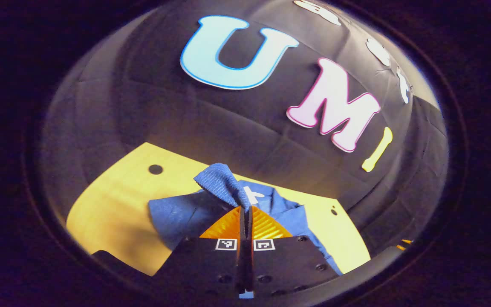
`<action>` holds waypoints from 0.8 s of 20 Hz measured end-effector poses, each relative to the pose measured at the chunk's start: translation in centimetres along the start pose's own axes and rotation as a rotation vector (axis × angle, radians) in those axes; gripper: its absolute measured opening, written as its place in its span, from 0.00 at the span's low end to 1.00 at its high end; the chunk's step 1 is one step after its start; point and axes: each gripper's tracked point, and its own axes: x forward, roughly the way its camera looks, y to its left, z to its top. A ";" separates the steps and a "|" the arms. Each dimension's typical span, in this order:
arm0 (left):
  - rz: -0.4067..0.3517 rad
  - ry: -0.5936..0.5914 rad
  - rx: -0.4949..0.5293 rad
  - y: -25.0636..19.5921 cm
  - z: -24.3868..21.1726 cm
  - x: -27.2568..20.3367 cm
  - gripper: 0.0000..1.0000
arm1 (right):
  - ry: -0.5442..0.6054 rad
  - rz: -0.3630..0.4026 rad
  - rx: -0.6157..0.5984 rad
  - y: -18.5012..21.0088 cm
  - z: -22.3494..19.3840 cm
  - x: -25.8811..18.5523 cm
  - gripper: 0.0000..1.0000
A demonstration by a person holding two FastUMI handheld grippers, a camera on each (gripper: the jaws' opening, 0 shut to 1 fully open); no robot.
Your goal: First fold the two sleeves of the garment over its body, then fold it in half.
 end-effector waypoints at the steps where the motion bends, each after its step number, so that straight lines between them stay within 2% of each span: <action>1: -0.046 -0.010 0.012 -2.8 0.0 1.8 0.00 | 0.012 -0.001 0.001 -0.5 -0.6 0.2 0.97; 3: -0.120 0.015 0.024 -7.2 -1.6 5.0 0.00 | 0.028 -0.010 0.003 -1.8 -1.5 0.4 0.98; 5: -0.162 0.049 0.013 -11.6 -3.0 8.0 0.00 | 0.052 -0.016 0.008 -3.1 -2.7 1.0 0.98; 6: -0.160 0.062 0.009 -13.3 -3.9 9.4 0.00 | 0.066 -0.020 0.014 -3.8 -3.1 1.5 0.98; 9: -0.083 0.129 -0.012 -14.4 -6.7 13.8 0.00 | 0.094 -0.020 0.044 -5.3 -3.9 2.9 0.98; 10: -0.075 0.189 -0.049 -14.6 -8.1 14.0 0.08 | 0.098 -0.019 0.048 -5.7 -4.0 3.4 0.98; 11: -0.066 0.241 -0.075 -14.8 -9.3 14.1 0.22 | 0.101 -0.016 0.050 -5.9 -4.2 3.8 0.98; 13: -0.044 0.263 -0.084 -14.2 -10.3 12.8 0.66 | 0.111 -0.004 0.053 -6.0 -4.5 4.4 0.98; 14: -0.016 0.259 -0.068 -13.8 -10.7 14.6 0.87 | 0.119 0.006 0.052 -5.8 -4.9 4.7 0.98; 16: 0.032 0.242 -0.027 -11.5 -10.8 11.6 0.85 | 0.158 0.034 0.050 -5.0 -6.4 5.4 0.97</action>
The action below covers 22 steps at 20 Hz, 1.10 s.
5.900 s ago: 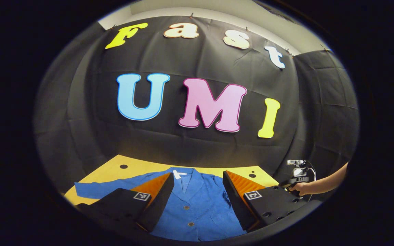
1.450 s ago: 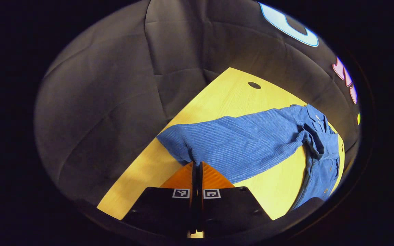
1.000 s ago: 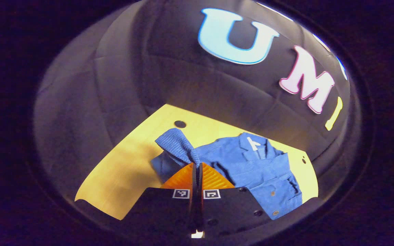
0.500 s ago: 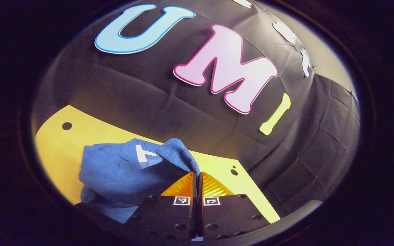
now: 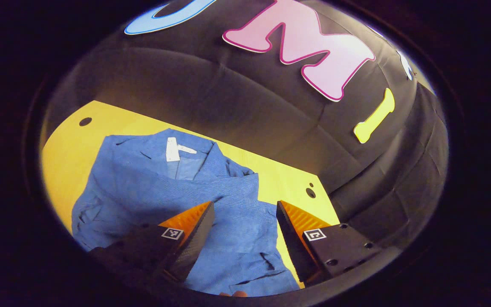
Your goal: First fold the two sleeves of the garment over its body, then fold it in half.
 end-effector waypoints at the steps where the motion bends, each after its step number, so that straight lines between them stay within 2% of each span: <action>1: 0.025 -0.005 0.011 1.3 -0.6 -2.0 0.85 | 0.023 0.016 -0.003 0.5 -0.6 0.3 0.97; 6: 0.167 0.007 0.119 9.1 -6.9 -14.6 0.84 | 0.151 0.065 -0.025 2.5 -4.9 1.0 0.97; 9: 0.258 0.153 0.216 14.2 -13.5 -21.0 0.84 | 0.256 0.056 -0.002 2.8 -8.3 1.1 0.98; 12: 0.329 0.280 0.196 18.6 -19.0 -24.9 0.85 | 0.361 0.046 0.036 3.2 -11.4 0.9 0.98; 15: 0.389 0.383 0.116 21.7 -23.7 -26.2 0.85 | 0.416 0.022 0.018 3.1 -13.4 1.3 0.98; 17: 0.388 0.429 0.076 22.2 -25.3 -25.8 0.83 | 0.448 0.015 0.005 2.9 -14.5 1.4 0.98; 22: 0.416 0.445 0.131 22.0 -25.2 -25.6 0.82 | 0.530 0.005 0.080 3.9 -17.7 1.6 0.99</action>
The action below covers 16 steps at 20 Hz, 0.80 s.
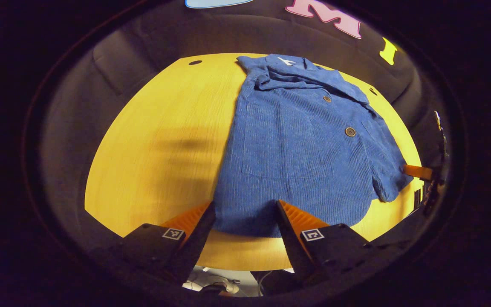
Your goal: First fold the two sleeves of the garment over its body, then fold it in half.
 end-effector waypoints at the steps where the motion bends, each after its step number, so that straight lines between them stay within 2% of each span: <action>1: 0.010 0.007 0.025 0.2 -0.2 0.1 0.82 | -0.020 -0.010 -0.006 -0.1 0.3 -0.1 0.99; 3: 0.024 0.004 0.087 0.2 -0.3 0.4 0.82 | -0.012 -0.024 -0.053 -0.1 -0.2 0.1 0.98; 5: 0.017 -0.001 0.098 0.0 0.1 0.3 0.76 | -0.009 -0.033 -0.127 -0.2 -0.6 0.2 0.98; 6: 0.016 -0.006 0.090 0.0 0.1 0.4 0.69 | -0.016 -0.023 -0.128 0.2 -0.5 0.3 0.96; 7: 0.027 -0.015 0.070 0.1 0.2 0.5 0.64 | -0.004 -0.022 -0.122 0.5 -0.6 0.3 0.90; 8: 0.040 -0.019 0.037 0.3 0.3 0.6 0.46 | 0.000 -0.017 -0.118 0.7 -0.5 0.3 0.86; 9: 0.052 -0.022 0.005 0.4 0.4 0.5 0.39 | 0.009 -0.012 -0.115 1.0 -0.3 0.5 0.80; 10: 0.062 -0.029 -0.022 0.5 0.4 0.7 0.28 | 0.005 0.002 -0.107 1.5 -0.4 0.5 0.72; 12: 0.059 -0.052 -0.034 0.0 0.2 0.6 0.11 | -0.009 0.012 -0.130 2.2 -0.5 0.5 0.27; 13: 0.060 -0.067 -0.031 -0.1 0.1 0.8 0.11 | -0.018 0.006 -0.153 2.3 -0.4 0.5 0.12; 14: 0.046 -0.066 -0.031 -0.7 0.0 0.6 0.01 | -0.020 0.015 -0.173 2.4 -0.5 0.3 0.07; 16: -0.008 -0.073 -0.022 -1.8 -0.2 0.4 0.02 | -0.021 0.034 -0.191 2.5 -0.5 0.6 0.06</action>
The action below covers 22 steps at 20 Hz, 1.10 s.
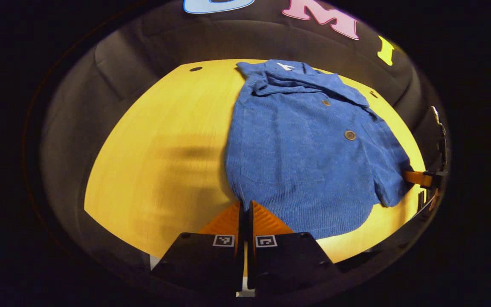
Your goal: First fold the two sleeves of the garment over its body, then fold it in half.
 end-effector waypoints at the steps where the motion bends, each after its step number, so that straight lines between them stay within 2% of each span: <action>1: -0.033 0.003 -0.018 -0.8 -0.3 0.4 0.01 | 0.001 0.002 0.000 0.0 0.0 -0.1 0.06; 3: -0.058 0.015 -0.042 -1.4 -0.1 -0.4 0.00 | 0.009 0.016 0.024 0.5 0.1 -0.3 0.05; 5: -0.083 0.008 -0.074 -2.3 0.7 -0.8 0.00 | -0.009 0.064 0.068 2.0 1.3 -1.1 0.05; 7: -0.129 -0.028 -0.100 -3.6 2.5 -2.1 0.00 | -0.056 0.108 0.075 3.5 3.9 -2.1 0.05; 10: -0.158 -0.104 -0.072 -4.7 7.4 -4.3 0.00 | -0.130 0.169 0.017 5.7 9.0 -3.4 0.05; 13: -0.178 -0.183 -0.053 -5.8 13.8 -5.9 0.00 | -0.210 0.223 -0.017 7.6 15.7 -4.5 0.05; 17: -0.192 -0.280 -0.065 -5.7 24.0 -5.1 0.00 | -0.331 0.300 0.027 9.7 26.9 -3.6 0.04; 21: -0.145 -0.421 -0.045 -4.0 34.4 -3.0 0.00 | -0.430 0.308 0.047 8.9 37.5 -1.1 0.05; 22: -0.175 -0.457 -0.075 -4.2 36.9 -2.3 0.00 | -0.463 0.304 0.055 8.6 40.1 0.1 0.04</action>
